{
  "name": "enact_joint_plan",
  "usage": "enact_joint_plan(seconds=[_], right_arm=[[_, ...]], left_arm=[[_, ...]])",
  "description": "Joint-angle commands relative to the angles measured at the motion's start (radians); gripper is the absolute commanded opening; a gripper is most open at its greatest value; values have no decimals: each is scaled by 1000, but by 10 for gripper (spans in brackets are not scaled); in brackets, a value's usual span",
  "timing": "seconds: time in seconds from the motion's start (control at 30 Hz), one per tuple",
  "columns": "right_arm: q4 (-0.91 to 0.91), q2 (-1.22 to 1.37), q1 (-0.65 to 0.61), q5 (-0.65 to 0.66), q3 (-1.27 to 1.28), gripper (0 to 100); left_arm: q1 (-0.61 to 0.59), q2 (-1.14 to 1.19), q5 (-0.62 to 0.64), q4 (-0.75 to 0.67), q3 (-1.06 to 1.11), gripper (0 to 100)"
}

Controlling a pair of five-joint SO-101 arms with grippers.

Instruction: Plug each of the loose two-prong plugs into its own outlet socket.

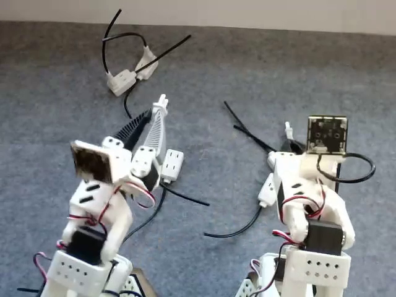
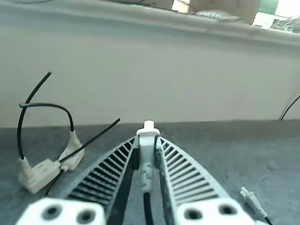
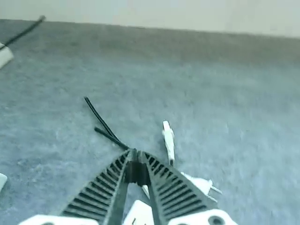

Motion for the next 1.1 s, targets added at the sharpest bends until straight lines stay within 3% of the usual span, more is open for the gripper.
enact_joint_plan(seconds=[0.0, 0.27, 0.4, 0.63, 0.8, 1.07], right_arm=[[13, -4, 22, -14, 53, 8], [5, -5, -50, -14, 308, 8], [-54, -5, -51, -15, 410, 7], [-194, -5, -44, -15, 547, 7], [-196, -5, -44, -15, 555, 7], [-196, -5, -44, -14, 556, 7]], left_arm=[[-25, 243, 26, 207, -274, 7], [16, 797, 20, 766, -921, 7], [10, 980, -71, 922, -1156, 7], [16, 1282, -110, 1195, -1449, 7], [13, 1508, -348, 1361, -1647, 7], [16, 1643, -1008, 1386, -1701, 7]])
